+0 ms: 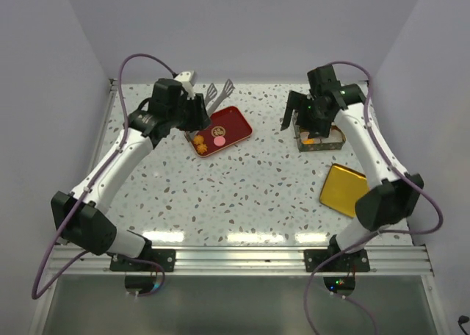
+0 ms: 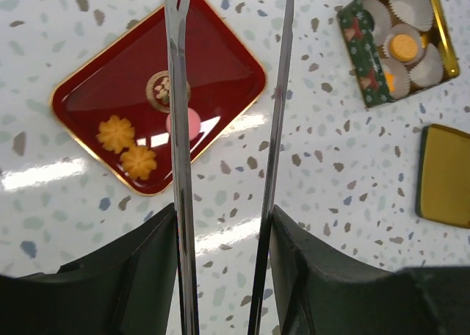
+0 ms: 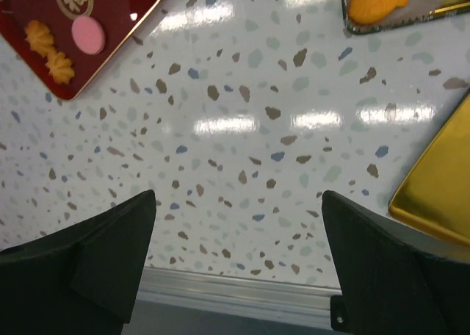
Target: Pack the cookies
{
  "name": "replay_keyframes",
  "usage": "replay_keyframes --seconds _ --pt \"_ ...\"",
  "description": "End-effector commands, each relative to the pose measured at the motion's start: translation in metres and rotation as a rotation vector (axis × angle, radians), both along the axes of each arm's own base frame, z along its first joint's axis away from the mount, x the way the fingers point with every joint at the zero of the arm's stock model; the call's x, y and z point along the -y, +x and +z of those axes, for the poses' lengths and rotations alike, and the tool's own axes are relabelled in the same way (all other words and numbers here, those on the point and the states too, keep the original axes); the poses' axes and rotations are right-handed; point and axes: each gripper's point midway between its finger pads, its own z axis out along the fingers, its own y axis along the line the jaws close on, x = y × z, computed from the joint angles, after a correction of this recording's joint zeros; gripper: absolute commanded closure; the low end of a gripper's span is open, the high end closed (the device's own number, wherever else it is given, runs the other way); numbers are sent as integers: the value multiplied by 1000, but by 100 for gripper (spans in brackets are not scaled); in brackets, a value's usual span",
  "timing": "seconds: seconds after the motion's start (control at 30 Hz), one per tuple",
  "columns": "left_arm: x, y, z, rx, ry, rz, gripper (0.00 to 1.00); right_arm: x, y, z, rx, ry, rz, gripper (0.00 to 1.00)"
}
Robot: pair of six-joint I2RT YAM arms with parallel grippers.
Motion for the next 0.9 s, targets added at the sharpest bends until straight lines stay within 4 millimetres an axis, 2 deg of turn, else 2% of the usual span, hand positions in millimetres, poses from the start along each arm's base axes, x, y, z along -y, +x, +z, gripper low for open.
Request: replay_keyframes --seconds 0.0,0.07,0.1,0.2,0.27,0.3,0.33,0.4,0.6,0.67,0.87 --pt "-33 -21 7 15 115 19 46 22 57 -14 32 -81 -46 2" --pt "-40 -33 2 -6 133 18 46 29 76 -29 6 -91 -70 5" --pt "-43 -39 8 9 128 20 46 31 93 -46 -20 -103 -74 9" --pt "-49 -53 8 12 119 33 46 38 121 -71 -55 -163 -75 14" --pt "-50 -61 0 -11 106 40 46 38 133 -83 -68 -173 -72 17" --pt "-50 -64 1 -7 97 38 46 39 142 -80 -47 -177 -73 19" --pt "-50 -66 0 -13 92 37 46 39 148 -96 -73 -187 -70 23" --pt "-51 -70 -5 -25 86 47 46 40 157 -110 -83 -195 -67 28" --pt "-54 -76 -13 -44 90 51 47 47 163 -151 -153 -220 -75 35" --pt "-55 -78 -17 -51 92 57 47 47 162 -161 -169 -218 -78 38" --pt "-55 -78 -21 -62 92 58 48 42 154 -184 -194 -189 -63 38"
